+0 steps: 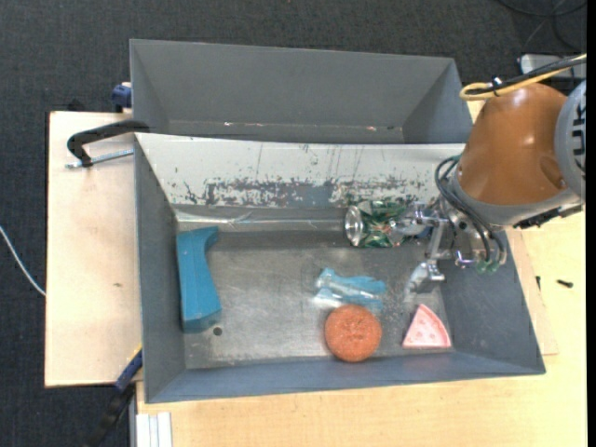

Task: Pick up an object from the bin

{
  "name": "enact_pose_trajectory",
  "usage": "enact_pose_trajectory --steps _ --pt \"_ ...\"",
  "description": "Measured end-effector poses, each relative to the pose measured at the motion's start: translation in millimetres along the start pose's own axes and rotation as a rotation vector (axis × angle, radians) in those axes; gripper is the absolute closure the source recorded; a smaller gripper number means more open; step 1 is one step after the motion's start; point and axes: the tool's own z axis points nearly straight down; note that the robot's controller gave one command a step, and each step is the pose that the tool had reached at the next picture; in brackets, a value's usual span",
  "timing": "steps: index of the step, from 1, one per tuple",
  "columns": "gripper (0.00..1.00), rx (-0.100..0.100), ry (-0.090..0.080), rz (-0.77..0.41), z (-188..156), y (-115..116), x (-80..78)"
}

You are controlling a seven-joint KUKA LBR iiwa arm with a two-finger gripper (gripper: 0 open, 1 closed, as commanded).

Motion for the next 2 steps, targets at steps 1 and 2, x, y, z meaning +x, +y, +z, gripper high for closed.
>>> enact_pose_trajectory --steps 1,2 --pt "0.0 0.0 0.0 0.0 0.0 0.0 0.0" --pt "1.0 -0.002 -0.006 0.004 86.4 40.9 7.9"
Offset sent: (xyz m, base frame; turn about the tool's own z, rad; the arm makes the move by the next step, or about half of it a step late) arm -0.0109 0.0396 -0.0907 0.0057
